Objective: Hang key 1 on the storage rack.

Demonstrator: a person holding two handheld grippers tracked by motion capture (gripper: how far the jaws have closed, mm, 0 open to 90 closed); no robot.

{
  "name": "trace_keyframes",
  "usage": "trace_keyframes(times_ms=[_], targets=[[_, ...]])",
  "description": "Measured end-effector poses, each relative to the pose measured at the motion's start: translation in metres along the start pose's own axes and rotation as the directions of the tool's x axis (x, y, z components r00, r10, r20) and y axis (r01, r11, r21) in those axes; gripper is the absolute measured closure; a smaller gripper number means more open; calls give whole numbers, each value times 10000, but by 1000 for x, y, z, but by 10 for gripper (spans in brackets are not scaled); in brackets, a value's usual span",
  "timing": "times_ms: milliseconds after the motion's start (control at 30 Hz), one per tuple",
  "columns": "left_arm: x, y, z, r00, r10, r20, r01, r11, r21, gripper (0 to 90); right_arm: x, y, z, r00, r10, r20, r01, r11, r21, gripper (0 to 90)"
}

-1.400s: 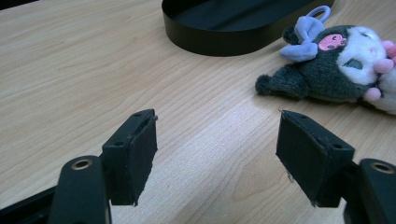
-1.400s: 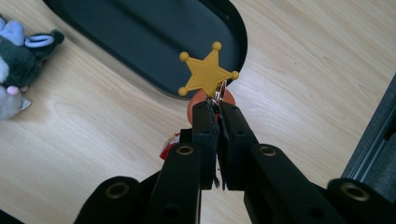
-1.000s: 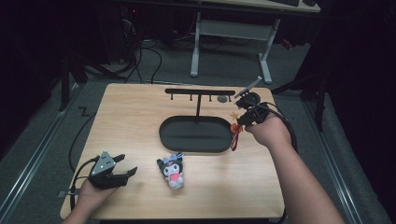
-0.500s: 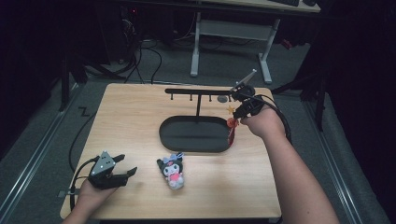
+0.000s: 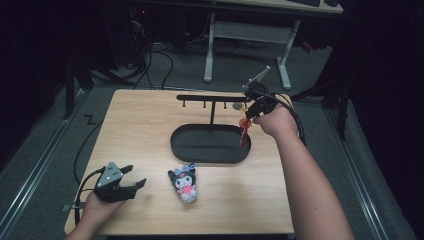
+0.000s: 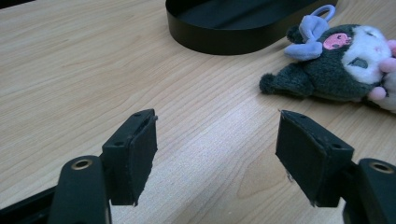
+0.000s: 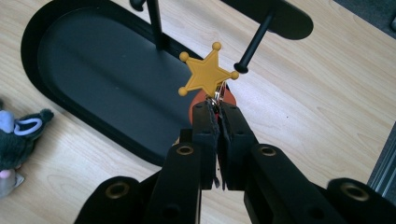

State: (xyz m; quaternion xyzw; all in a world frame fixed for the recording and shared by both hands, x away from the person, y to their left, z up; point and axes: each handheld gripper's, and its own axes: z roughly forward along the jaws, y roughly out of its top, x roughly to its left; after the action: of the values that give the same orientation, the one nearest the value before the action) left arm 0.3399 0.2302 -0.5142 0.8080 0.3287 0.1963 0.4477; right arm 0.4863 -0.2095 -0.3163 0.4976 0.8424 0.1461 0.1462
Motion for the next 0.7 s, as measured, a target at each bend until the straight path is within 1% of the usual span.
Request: trace_keyframes(times_ms=[100,367,400,533,633,700], targets=[[0,0,0,10000,1,14,-1,10000,21,293,0,3,1,10000,79,-33,-79,10000,-35,863],[0,0,1,10000,-9,11,9,10000,14,294,-1,10,-1,10000,-64,10,64,9999,-142,863],[0,0,1,10000,1,27,-1,10000,50,294,-1,10,-1,10000,29,8,-29,9999,-140,862],[0,0,1,10000,8,26,-8,10000,71,294,-3,10,-2,10000,-6,19,6,9999,-131,862],[0,0,1,10000,6,21,-6,10000,50,294,-5,9,-1,10000,60,40,-59,9997,-219,862],[0,0,1,10000,3,19,-3,10000,50,294,-6,9,-1,9999,116,63,-115,9998,-171,861]])
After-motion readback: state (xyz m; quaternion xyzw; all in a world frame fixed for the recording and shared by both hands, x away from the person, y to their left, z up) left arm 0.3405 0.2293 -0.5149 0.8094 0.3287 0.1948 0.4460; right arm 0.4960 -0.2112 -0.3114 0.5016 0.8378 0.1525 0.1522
